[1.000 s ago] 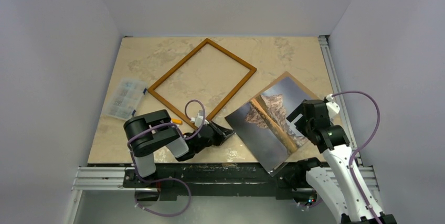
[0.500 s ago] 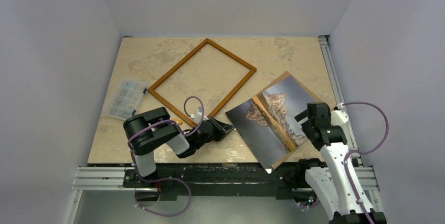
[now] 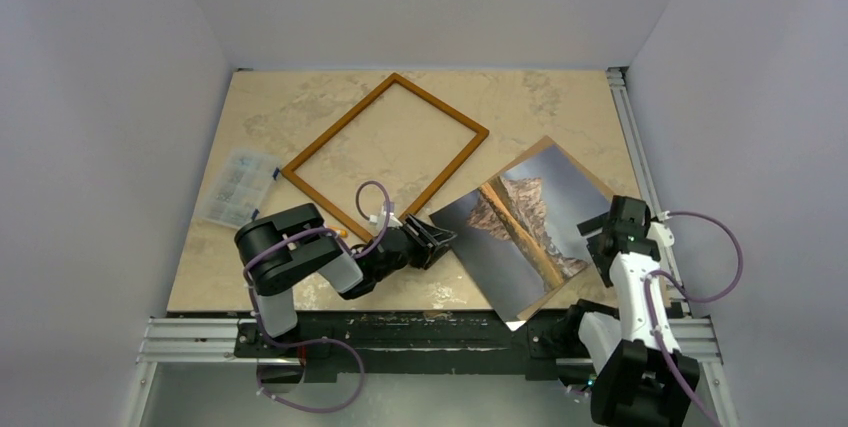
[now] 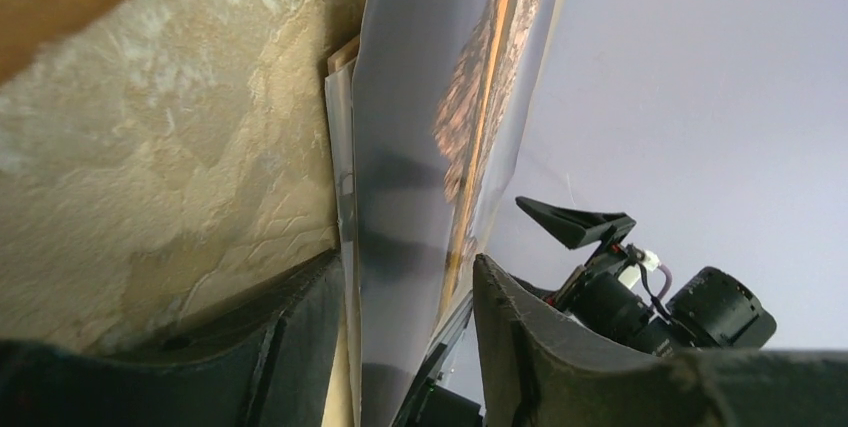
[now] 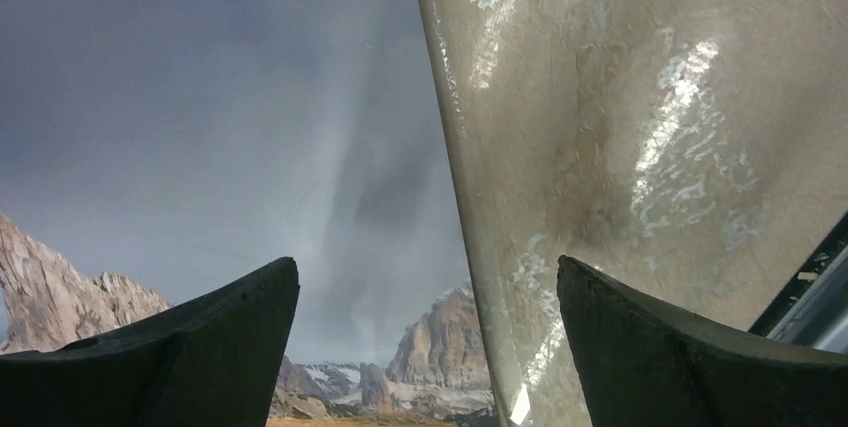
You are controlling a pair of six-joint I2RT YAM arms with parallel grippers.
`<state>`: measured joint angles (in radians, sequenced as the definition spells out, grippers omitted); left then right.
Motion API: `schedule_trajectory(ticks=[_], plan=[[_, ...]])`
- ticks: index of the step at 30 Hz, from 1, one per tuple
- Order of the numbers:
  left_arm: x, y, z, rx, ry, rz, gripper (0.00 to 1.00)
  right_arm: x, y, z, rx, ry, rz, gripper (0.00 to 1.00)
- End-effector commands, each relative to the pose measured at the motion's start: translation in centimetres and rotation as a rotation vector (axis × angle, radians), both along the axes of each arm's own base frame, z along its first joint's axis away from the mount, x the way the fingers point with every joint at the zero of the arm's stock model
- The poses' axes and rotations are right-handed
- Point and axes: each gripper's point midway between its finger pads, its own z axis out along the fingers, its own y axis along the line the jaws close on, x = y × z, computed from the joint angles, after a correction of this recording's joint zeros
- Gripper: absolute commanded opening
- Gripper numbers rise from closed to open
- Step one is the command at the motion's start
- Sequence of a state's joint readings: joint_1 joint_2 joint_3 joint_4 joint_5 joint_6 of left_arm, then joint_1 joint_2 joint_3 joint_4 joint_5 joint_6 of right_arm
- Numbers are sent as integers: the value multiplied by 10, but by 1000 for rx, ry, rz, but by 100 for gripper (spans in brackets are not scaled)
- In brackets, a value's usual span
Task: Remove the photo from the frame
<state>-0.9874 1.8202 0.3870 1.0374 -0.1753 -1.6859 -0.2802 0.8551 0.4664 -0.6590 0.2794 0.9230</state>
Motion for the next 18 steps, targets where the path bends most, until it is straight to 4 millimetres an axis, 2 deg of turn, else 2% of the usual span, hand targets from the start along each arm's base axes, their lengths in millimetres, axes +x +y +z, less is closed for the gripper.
schedule_trajectory(ticks=[1,3,11,18], plan=[[-10,4,-14,53,38,-43,50,25,-4,-1,19,-61,54,98],[-13,6,-18,63,52,-50,53,28,-6,-6,25,-54,58,98],[-22,6,-25,115,92,-92,54,47,-8,-18,24,-35,150,98],[-18,3,-28,130,103,-96,54,66,-4,-13,28,-85,253,97]])
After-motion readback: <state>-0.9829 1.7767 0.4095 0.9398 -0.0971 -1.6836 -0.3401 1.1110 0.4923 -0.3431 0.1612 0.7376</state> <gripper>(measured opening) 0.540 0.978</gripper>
